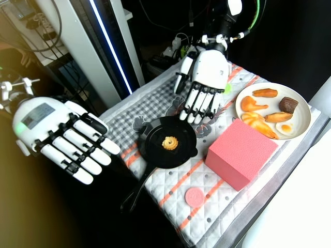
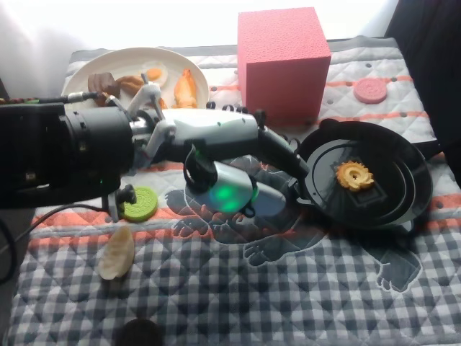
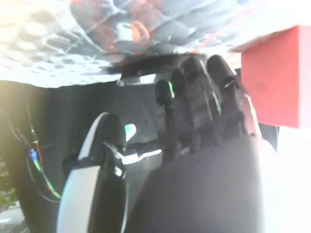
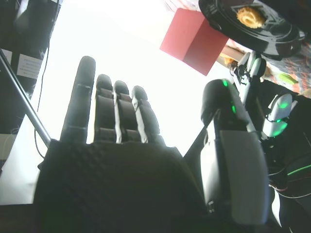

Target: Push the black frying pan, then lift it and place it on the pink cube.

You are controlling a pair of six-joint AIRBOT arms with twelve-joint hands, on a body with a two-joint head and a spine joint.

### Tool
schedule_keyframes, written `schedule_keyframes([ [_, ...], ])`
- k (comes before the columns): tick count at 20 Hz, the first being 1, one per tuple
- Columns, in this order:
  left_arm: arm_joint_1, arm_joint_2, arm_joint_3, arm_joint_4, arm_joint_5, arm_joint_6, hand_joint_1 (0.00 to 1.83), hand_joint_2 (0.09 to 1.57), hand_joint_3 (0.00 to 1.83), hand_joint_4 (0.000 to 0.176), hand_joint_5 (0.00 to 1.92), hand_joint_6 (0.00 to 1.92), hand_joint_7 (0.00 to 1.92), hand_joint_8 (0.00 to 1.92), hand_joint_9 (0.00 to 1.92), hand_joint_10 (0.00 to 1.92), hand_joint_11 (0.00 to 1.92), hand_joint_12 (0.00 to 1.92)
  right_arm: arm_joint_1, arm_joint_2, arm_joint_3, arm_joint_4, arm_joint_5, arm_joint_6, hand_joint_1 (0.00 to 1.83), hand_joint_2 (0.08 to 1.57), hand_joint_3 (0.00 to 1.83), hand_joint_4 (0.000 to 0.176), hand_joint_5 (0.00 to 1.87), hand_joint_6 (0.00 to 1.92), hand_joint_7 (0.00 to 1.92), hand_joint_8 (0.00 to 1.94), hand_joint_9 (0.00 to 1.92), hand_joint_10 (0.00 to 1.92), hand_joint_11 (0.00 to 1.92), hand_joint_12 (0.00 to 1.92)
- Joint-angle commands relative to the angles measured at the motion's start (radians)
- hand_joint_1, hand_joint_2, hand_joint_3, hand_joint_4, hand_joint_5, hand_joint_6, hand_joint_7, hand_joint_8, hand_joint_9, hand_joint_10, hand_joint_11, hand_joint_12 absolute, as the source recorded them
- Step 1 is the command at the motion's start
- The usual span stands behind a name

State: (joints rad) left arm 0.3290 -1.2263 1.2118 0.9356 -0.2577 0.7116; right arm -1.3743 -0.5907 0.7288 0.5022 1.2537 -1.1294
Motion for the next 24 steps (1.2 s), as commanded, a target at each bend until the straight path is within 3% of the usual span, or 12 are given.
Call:
schedule_keyframes([
  [1,-0.014,-0.005,0.0,-0.027,-0.081,-0.005,0.48,1.26,0.0,0.018,0.49,0.02,0.41,0.0,0.32,0.0,0.0,0.96,0.005,0.001,0.007,0.003,0.126,0.001,0.48,1.26,0.0,0.0,0.0,0.0,0.0,0.0,0.01,0.0,0.0,0.5],
  [4,-0.024,-0.012,0.005,-0.035,-0.08,0.007,0.48,1.26,0.0,0.002,0.47,0.01,0.4,0.0,0.36,0.02,0.0,1.04,0.005,0.0,0.007,0.003,0.127,0.001,0.49,1.26,0.0,0.0,0.0,0.0,0.0,0.0,0.01,0.01,0.0,0.49],
  [7,-0.033,-0.02,0.014,-0.069,-0.081,0.037,0.65,1.21,0.0,0.0,0.55,0.03,0.46,0.02,0.42,0.03,0.0,1.06,0.005,-0.002,0.007,0.005,0.128,0.001,0.48,1.26,0.0,0.0,0.0,0.0,0.0,0.0,0.0,0.0,0.0,0.33],
  [10,-0.036,-0.026,0.021,-0.1,-0.081,0.059,0.63,1.21,0.0,0.0,0.59,0.05,0.47,0.01,0.41,0.02,0.0,1.08,0.004,-0.003,0.007,0.005,0.129,0.001,0.47,1.26,0.0,0.0,0.0,0.0,0.0,0.0,0.0,0.0,0.0,0.38],
  [13,-0.032,-0.02,0.024,-0.156,-0.096,0.087,0.53,1.27,0.01,0.0,0.41,0.0,0.28,0.0,0.23,0.0,0.0,0.61,0.004,-0.003,0.009,0.005,0.13,0.001,0.5,1.26,0.0,0.0,0.0,0.0,0.0,0.0,0.0,0.0,0.0,0.38],
  [15,-0.019,0.019,0.015,-0.246,-0.138,0.118,0.59,1.28,0.0,0.0,0.38,0.0,0.28,0.01,0.21,0.0,0.0,0.49,0.005,-0.003,0.017,0.005,0.129,0.003,0.51,1.26,0.0,0.0,0.0,0.0,0.0,0.0,0.01,0.0,0.0,0.26],
  [18,-0.004,0.068,0.0,-0.316,-0.186,0.126,0.52,1.34,0.01,0.0,0.35,0.0,0.26,0.0,0.23,0.01,0.0,0.73,0.004,-0.002,0.03,0.019,0.114,0.01,0.53,1.26,0.0,0.0,0.0,0.0,0.0,0.0,0.04,0.01,0.0,0.52],
  [20,0.008,0.094,-0.015,-0.354,-0.215,0.144,0.62,1.33,0.0,0.0,0.33,0.01,0.23,0.01,0.21,0.01,0.0,0.65,0.004,-0.002,0.035,0.031,0.105,0.01,0.55,1.26,0.0,0.0,0.0,0.0,0.0,0.0,0.02,0.01,0.0,0.68],
  [21,0.014,0.103,-0.021,-0.366,-0.217,0.154,0.74,1.29,0.0,0.0,0.38,0.02,0.3,0.02,0.29,0.03,0.0,0.83,0.002,-0.002,0.036,0.036,0.105,0.01,0.55,1.26,0.0,0.0,0.0,0.0,0.0,0.0,0.01,0.01,0.0,0.69],
  [22,0.024,0.112,-0.028,-0.367,-0.216,0.155,0.66,1.31,0.0,0.0,0.39,0.02,0.33,0.02,0.31,0.04,0.0,0.92,0.001,-0.003,0.036,0.038,0.105,0.01,0.56,1.25,0.0,0.0,0.0,0.0,0.0,0.0,0.01,0.0,0.0,0.7],
  [24,0.046,0.127,-0.047,-0.35,-0.205,0.154,0.7,1.26,0.0,0.0,0.48,0.04,0.42,0.02,0.39,0.06,0.0,1.1,0.001,-0.003,0.036,0.04,0.104,0.01,0.56,1.25,0.0,0.0,0.0,0.0,0.0,0.0,0.01,0.0,0.0,0.7],
])
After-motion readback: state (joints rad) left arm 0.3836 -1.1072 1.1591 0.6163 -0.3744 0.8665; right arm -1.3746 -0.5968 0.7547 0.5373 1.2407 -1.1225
